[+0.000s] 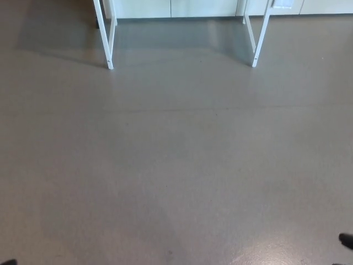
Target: The robot walks towards a desk on which a shovel is kept on the left hand side and a container is kept on the right hand side. The robot picks up the shovel using its left hand and places it in the container.
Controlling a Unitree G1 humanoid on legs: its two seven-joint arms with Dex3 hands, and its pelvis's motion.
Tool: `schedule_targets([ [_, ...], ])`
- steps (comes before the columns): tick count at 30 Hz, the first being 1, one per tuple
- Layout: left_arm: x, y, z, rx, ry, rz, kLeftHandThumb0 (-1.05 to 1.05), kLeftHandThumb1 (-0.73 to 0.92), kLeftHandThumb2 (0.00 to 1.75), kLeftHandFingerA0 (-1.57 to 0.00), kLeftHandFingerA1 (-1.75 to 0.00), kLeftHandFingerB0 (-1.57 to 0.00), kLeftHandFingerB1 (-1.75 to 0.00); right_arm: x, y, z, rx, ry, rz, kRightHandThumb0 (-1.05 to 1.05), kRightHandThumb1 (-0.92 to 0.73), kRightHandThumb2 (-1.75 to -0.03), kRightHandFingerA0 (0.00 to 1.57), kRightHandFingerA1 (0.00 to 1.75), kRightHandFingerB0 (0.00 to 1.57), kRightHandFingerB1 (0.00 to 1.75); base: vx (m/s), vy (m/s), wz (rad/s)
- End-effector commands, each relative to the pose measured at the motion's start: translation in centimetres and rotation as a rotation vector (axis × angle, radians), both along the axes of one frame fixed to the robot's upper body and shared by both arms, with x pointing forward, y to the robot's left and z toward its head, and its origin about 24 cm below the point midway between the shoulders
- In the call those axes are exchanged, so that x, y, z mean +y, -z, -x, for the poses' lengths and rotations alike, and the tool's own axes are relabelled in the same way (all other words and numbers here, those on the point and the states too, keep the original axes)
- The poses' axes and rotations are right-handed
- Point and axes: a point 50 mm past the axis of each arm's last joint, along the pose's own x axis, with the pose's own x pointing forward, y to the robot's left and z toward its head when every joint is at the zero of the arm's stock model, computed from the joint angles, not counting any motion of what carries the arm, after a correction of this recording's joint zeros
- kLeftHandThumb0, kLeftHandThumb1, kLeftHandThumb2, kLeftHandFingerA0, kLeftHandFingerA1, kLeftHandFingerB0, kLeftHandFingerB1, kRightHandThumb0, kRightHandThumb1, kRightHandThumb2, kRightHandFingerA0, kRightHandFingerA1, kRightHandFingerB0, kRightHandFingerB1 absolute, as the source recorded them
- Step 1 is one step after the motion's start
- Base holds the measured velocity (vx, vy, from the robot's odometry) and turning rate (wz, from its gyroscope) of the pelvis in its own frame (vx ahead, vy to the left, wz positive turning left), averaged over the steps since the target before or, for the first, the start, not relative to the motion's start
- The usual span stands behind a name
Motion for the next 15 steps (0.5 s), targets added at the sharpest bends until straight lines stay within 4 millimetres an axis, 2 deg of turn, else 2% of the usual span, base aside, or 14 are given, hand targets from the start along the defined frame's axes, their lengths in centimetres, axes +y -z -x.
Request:
schedule_targets([
  [1, 0.5, -1.6, 0.2, -0.193, -0.031, 0.172, -0.30, 0.62, 0.59, -0.38, -0.34, -0.29, -0.30, -0.4, -1.0, 0.8, -0.083, 0.082, -0.234, -0.07, -0.45, -0.53, 0.58, 0.59, 0.45, 0.50, 0.00, 0.000, 0.00],
  [15, 0.5, -1.5, 0.8, -0.186, -0.036, 0.201, -0.29, 0.61, 0.58, -0.35, -0.34, -0.30, -0.31, -0.3, -0.8, 1.8, -0.065, 0.098, -0.244, -0.09, -0.44, -0.52, 0.60, 0.60, 0.47, 0.51, 0.01, -0.001, -0.02],
])
